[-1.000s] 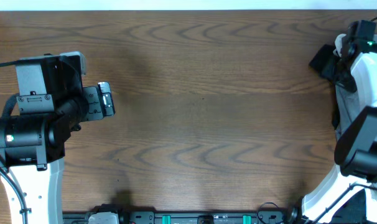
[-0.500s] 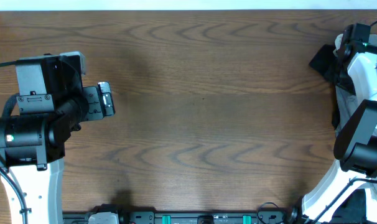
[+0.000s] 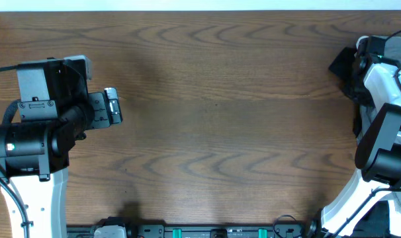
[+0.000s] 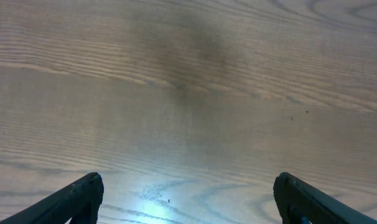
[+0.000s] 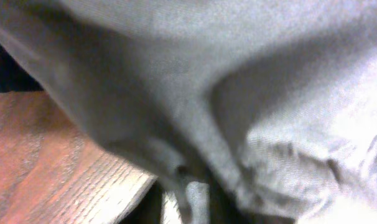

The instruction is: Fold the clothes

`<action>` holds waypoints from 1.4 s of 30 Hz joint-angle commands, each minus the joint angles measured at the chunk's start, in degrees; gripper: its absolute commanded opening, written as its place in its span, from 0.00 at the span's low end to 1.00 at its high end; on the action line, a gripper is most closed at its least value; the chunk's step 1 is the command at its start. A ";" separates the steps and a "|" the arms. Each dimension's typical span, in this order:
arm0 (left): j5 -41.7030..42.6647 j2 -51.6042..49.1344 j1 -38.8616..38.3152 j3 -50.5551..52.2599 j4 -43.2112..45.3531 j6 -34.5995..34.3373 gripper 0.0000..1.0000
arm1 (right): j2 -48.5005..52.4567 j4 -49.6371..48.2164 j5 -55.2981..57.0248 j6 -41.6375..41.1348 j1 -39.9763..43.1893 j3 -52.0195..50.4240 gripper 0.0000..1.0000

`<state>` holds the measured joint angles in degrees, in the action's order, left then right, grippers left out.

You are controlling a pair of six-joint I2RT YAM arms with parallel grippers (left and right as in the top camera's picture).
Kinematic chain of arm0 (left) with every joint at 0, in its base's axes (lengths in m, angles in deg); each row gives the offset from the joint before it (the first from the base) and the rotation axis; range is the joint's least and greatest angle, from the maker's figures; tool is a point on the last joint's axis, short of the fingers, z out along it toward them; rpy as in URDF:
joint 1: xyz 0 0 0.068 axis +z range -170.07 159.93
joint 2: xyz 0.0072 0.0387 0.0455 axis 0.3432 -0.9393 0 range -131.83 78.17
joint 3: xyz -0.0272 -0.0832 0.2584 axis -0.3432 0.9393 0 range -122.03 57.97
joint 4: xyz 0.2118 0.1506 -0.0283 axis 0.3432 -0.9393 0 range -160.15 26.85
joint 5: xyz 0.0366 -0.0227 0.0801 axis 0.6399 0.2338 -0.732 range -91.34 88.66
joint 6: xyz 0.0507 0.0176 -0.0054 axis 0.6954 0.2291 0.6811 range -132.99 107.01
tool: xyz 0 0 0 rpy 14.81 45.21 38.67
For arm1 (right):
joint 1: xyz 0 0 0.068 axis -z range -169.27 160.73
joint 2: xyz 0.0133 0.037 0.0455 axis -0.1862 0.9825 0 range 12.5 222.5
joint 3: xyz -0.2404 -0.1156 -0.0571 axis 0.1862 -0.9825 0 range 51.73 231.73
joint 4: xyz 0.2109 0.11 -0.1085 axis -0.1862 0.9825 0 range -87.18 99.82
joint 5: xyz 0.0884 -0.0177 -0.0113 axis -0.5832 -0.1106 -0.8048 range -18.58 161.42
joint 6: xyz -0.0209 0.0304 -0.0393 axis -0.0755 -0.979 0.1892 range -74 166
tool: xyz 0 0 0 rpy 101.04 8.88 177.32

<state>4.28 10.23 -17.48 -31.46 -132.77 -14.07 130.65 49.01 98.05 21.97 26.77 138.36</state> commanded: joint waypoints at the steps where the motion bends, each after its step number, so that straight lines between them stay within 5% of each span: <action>1: -0.04 -0.22 0.22 0.11 -0.22 -0.04 0.89 | 0.15 0.66 3.37 -0.35 0.09 0.68 0.01; 13: -0.04 -0.22 0.22 0.11 -0.17 -0.04 0.89 | -18.45 -0.31 -4.48 1.05 0.68 3.52 0.01; 25: -0.35 -0.07 0.22 0.09 -0.04 -0.02 0.89 | -43.21 -14.47 -33.92 7.80 1.40 3.54 0.01; 34: -8.94 4.02 0.22 -4.15 1.75 -0.07 0.90 | -41.55 -18.93 -53.40 7.80 -10.23 3.54 0.01; 42: -9.01 7.15 0.22 -8.33 1.90 -0.09 0.96 | -38.91 -26.97 -50.10 7.82 -23.30 3.54 0.01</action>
<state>-3.41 16.83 -17.48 -38.83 -130.65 -14.27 92.77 23.50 46.53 28.74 5.74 140.96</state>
